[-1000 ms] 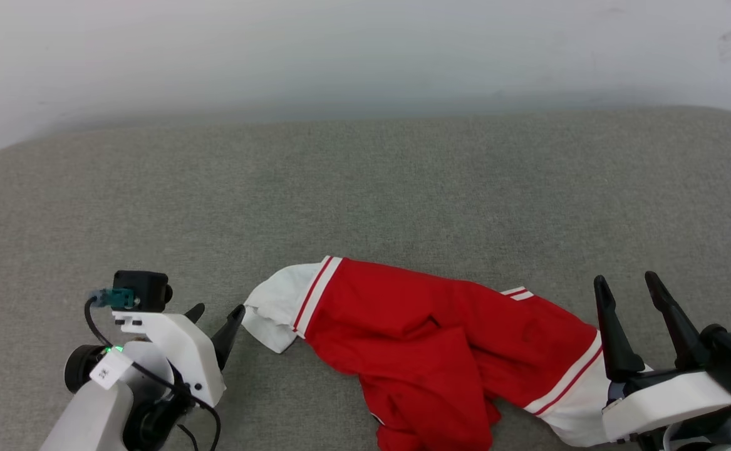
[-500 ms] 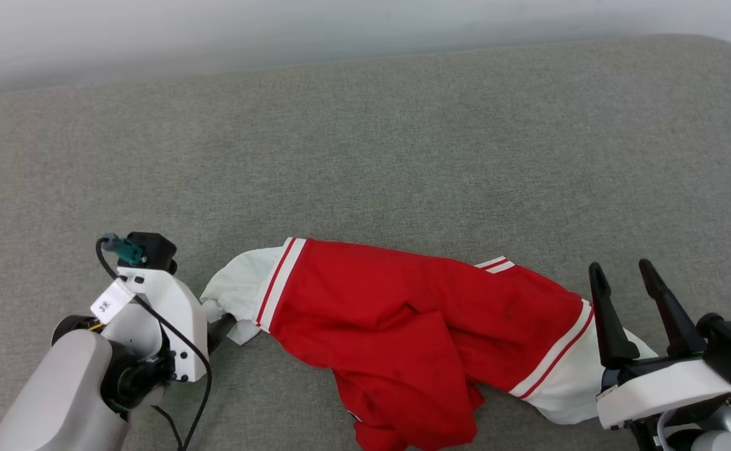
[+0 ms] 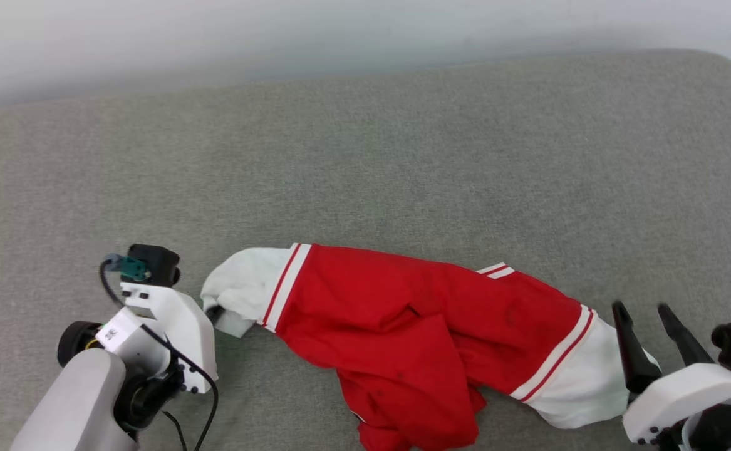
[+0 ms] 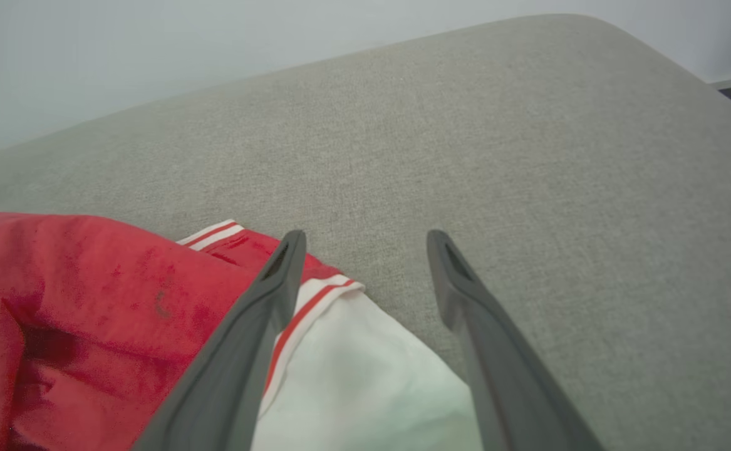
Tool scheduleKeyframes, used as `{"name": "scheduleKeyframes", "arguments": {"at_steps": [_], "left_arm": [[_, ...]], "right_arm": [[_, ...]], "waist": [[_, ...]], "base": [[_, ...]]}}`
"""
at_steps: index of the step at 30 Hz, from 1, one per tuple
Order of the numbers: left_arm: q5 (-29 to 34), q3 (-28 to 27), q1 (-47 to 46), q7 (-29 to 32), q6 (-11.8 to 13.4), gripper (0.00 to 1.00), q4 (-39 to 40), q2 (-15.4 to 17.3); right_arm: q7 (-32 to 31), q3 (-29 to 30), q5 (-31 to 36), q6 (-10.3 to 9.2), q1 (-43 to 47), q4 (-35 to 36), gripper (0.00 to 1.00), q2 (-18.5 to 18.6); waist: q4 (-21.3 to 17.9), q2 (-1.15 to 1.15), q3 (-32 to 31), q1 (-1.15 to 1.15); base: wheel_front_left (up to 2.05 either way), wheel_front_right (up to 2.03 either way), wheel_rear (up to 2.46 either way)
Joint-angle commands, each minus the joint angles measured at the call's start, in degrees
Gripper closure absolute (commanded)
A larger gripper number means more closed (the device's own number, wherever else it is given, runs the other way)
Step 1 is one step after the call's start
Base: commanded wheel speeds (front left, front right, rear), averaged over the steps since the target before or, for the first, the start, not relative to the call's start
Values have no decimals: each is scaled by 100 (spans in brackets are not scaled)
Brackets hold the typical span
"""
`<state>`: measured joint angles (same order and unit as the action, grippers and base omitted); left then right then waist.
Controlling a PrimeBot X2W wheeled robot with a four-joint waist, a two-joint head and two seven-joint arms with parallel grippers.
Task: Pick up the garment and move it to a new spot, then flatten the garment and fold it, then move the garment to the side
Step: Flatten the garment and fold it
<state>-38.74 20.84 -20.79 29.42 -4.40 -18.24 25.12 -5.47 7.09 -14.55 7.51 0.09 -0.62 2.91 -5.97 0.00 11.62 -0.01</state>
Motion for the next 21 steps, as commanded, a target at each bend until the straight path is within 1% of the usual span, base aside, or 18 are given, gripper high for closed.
{"name": "scheduleKeyframes", "arguments": {"at_steps": [1,3,6,8,11,12,15,18,21], "left_arm": [[79,-98,112,-272,100,100,109,29],[78,-187,206,-494,190,100,240,-26],[91,-307,281,-725,277,100,430,12],[107,-343,318,-797,320,100,572,24],[126,-345,357,-797,396,100,839,24],[126,-345,357,-797,396,100,839,24],[147,-316,384,-764,445,100,1076,19],[176,-271,373,-744,484,100,1253,4],[168,-229,366,-713,466,100,1335,4]], "right_arm": [[-303,147,1,-4,72,-106,0,-5],[-756,329,85,-4,142,-240,0,74],[-1539,456,143,-3,197,-256,0,122],[-2068,505,104,-3,236,-299,0,222],[-2688,449,14,-3,183,-334,0,329],[-2688,449,14,-3,183,-334,0,329],[-3017,400,-9,-3,74,-411,0,434],[-3262,279,-68,-3,16,-615,0,449],[-3565,115,-175,-1,3,-927,0,415]], "waist": [[88,0,-109,1],[138,0,-170,1],[194,0,-222,1],[230,0,-228,1],[294,0,-186,1],[294,0,-186,1],[362,0,-111,1],[420,0,-45,1],[463,0,-10,1]], "base": [[0,0,0],[0,0,0],[0,0,0],[0,0,0],[0,0,0],[0,0,0],[0,0,0],[0,0,0],[0,0,0]]}}
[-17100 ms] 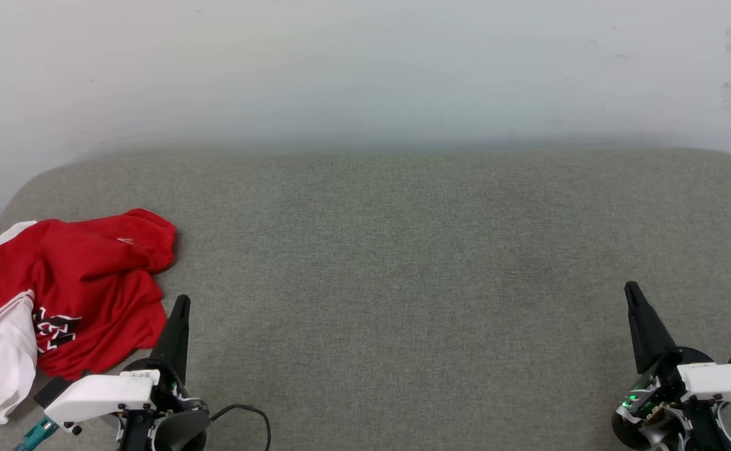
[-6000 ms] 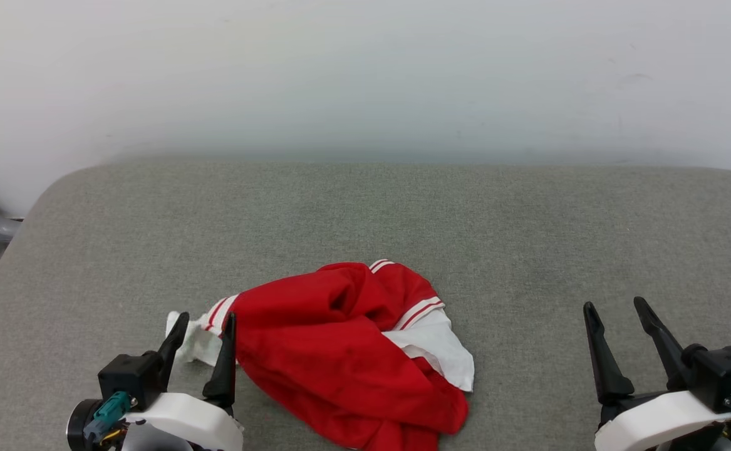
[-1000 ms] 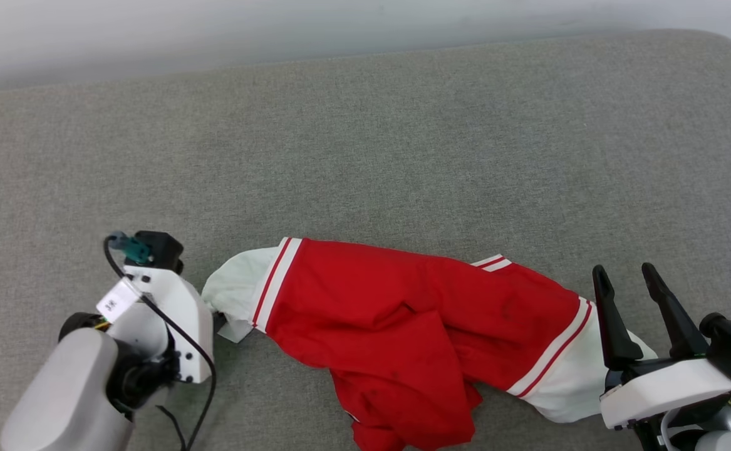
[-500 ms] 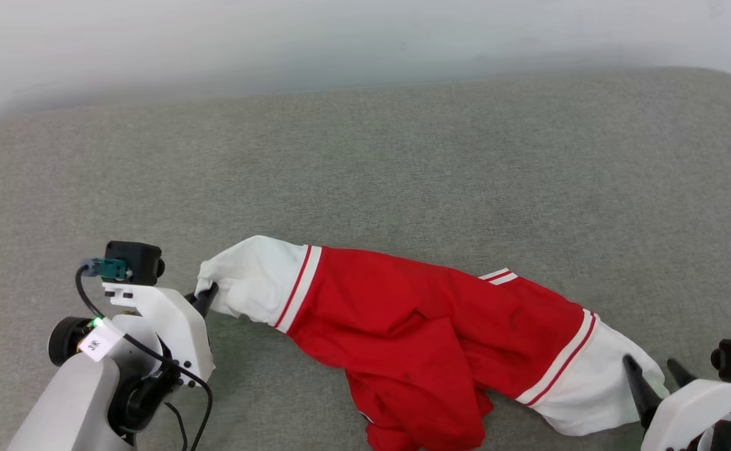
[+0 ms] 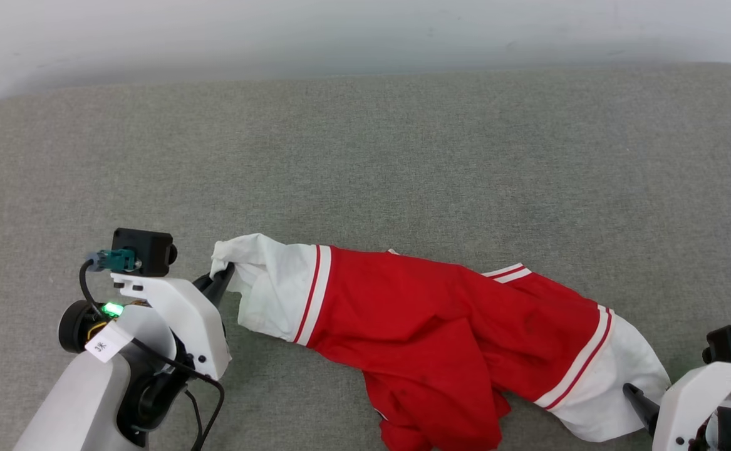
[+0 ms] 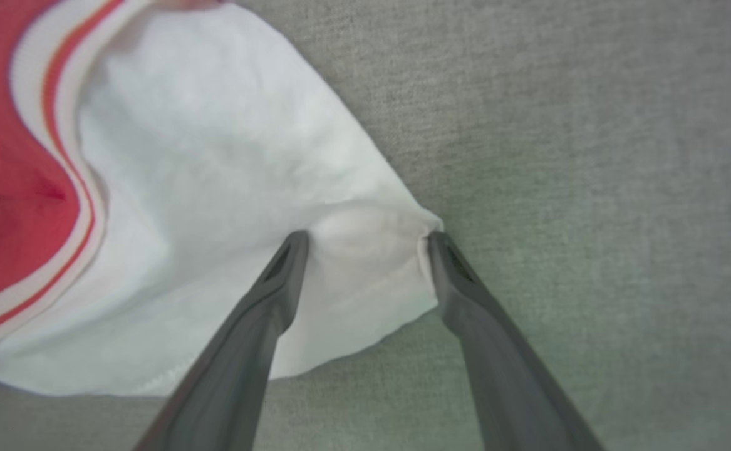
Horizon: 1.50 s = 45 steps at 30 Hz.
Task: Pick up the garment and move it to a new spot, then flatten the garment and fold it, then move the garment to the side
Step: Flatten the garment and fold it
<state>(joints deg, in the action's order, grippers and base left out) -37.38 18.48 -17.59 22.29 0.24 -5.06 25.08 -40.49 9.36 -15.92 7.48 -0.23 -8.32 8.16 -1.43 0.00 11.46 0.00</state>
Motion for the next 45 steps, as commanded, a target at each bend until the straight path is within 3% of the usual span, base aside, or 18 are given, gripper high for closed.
{"name": "scheduleKeyframes", "arguments": {"at_steps": [1,2,3,4,12,23,36,45], "left_arm": [[26,17,49,-5,-3,100,39,4],[17,25,53,-9,-6,100,51,0],[10,29,58,-11,-7,100,57,-2],[-2,28,62,-20,-5,100,64,-5],[84,-123,-28,-353,51,100,91,47],[163,-662,-702,-1115,253,100,-60,83],[198,-757,-3180,-1800,-240,100,-1594,-111],[409,-807,-5098,-2333,-482,100,-2672,29]], "right_arm": [[-186,-139,-94,3,44,-258,0,-132],[-275,-169,-148,9,54,-327,59,-137],[-294,-181,-166,9,36,-365,76,-135],[-329,-175,-208,9,10,-407,100,-134],[472,-47,-11,-3,-485,-18,100,248],[1221,-191,519,-1,-1705,296,100,440],[1880,-690,966,-2,-4305,-589,100,705],[2401,-695,1084,-2,-6417,-1403,100,549]], "waist": [[16,0,12,0],[23,0,14,0],[28,0,17,0],[30,0,16,0],[-10,0,-147,0],[-123,0,-392,0],[127,0,220,0],[123,0,1112,0]], "base": [[0,0,0],[0,0,0],[0,0,0],[0,0,0],[0,0,0],[0,0,0],[0,0,0],[0,0,0]]}}
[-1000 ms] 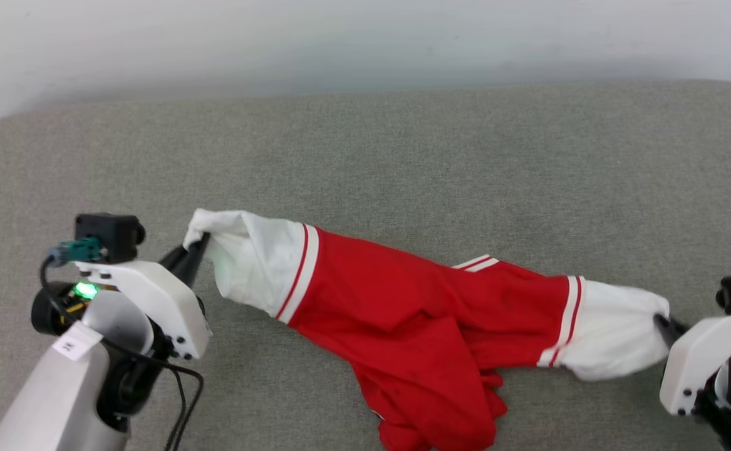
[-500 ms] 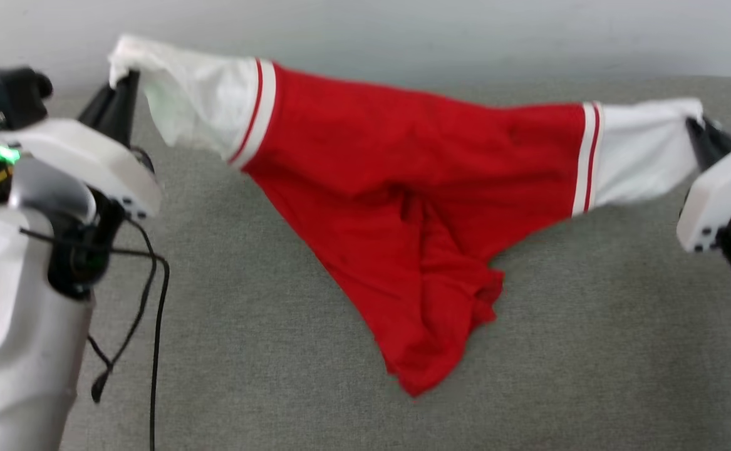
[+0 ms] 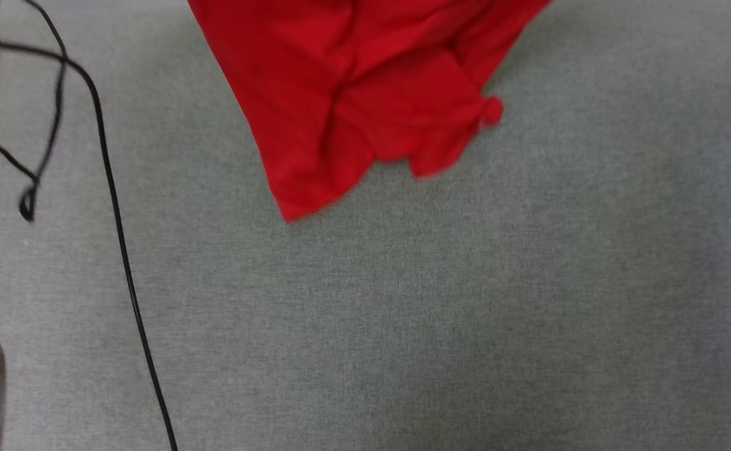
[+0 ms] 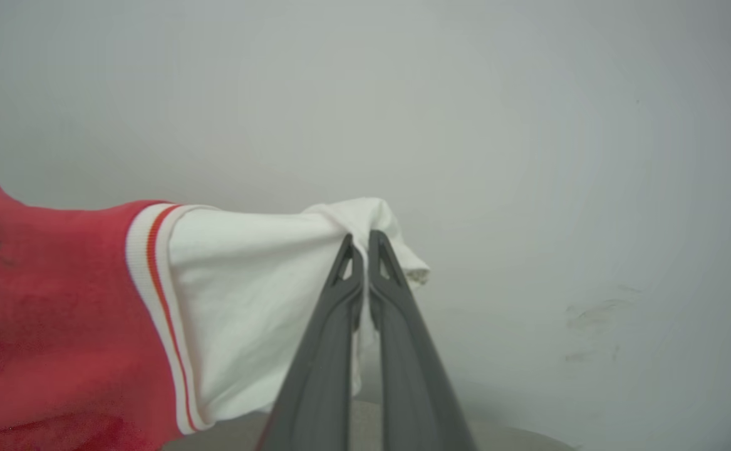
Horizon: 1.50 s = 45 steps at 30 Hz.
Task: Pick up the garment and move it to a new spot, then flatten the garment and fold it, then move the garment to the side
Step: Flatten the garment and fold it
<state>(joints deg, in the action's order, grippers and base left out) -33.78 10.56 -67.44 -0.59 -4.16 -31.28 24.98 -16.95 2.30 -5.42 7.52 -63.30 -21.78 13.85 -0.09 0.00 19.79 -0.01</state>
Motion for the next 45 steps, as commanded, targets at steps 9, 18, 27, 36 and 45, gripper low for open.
{"name": "scheduleKeyframes", "arguments": {"at_steps": [9,18,27,36,45], "left_arm": [[125,-29,-1719,-480,-183,100,-699,166],[16,88,-2204,-695,-278,100,-1220,132],[-285,280,-1942,-888,-326,100,-1864,20],[-1277,865,-558,-1098,-335,100,-1914,-18],[-2035,1040,1812,-1435,-332,100,-1354,-59]], "right_arm": [[623,116,370,-6,-1917,-731,100,-156],[924,-32,467,-6,-2577,-1220,100,-236],[1184,-234,250,-6,-2243,-1760,100,-376],[1622,-503,-252,-6,-963,-2278,100,-574],[1866,-577,-919,-6,1153,-1884,100,-416]], "waist": [[-146,0,965,1],[-229,0,1459,1],[-221,0,1759,1],[-201,0,1400,1],[-139,0,493,1]], "base": [[0,0,0],[0,0,0],[0,0,0],[0,0,0],[0,0,0]]}}
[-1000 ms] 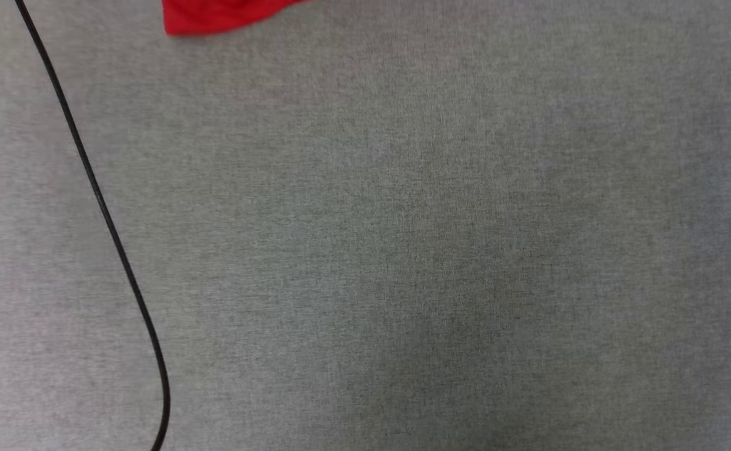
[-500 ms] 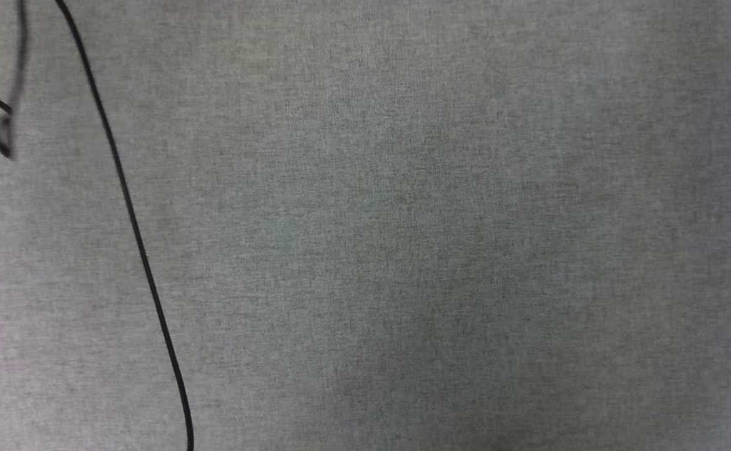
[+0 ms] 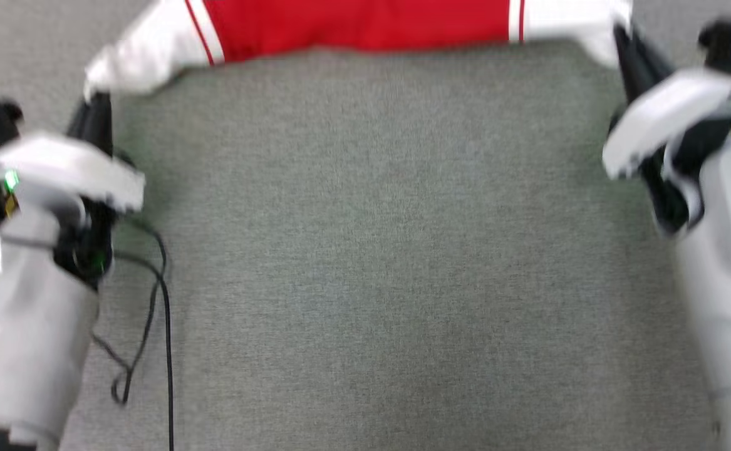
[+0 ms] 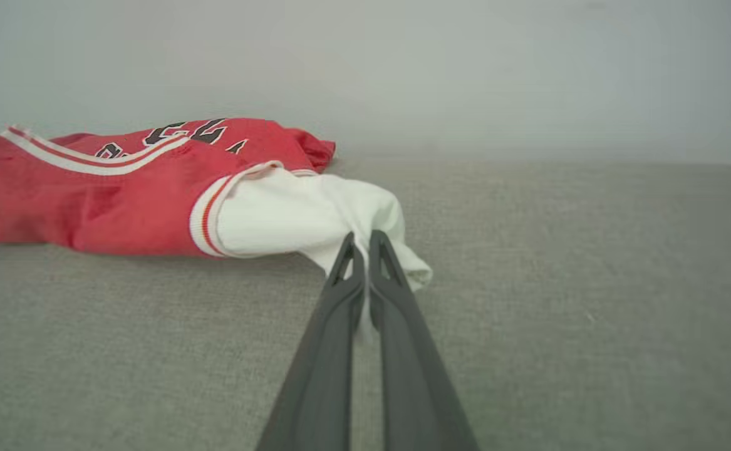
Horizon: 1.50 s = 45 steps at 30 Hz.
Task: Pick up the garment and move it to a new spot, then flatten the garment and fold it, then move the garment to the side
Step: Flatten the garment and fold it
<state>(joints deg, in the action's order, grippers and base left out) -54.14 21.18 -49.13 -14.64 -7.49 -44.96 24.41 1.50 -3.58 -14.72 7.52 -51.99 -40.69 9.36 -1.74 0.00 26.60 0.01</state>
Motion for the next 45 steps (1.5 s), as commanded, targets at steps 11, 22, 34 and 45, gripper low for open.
{"name": "scheduleKeyframes", "arguments": {"at_steps": [11,22,34,45], "left_arm": [[318,-580,2239,-66,98,100,1013,-130],[408,-789,4265,-17,597,100,1980,-139],[453,-754,5900,261,1325,100,3493,79],[532,-577,6061,520,1589,100,4384,118]], "right_arm": [[-281,615,-403,-6,2638,1216,100,62],[-1052,1245,-84,-7,4894,2880,100,-385],[-1886,1588,114,-8,6897,4109,100,-635],[-1400,1519,-162,-5,6794,4302,0,-647]], "waist": [[200,0,-1203,-1],[245,0,-1995,-1],[409,0,-2513,-1],[595,0,-2416,-1]], "base": [[0,0,0],[0,0,0],[0,0,0],[0,0,0]]}}
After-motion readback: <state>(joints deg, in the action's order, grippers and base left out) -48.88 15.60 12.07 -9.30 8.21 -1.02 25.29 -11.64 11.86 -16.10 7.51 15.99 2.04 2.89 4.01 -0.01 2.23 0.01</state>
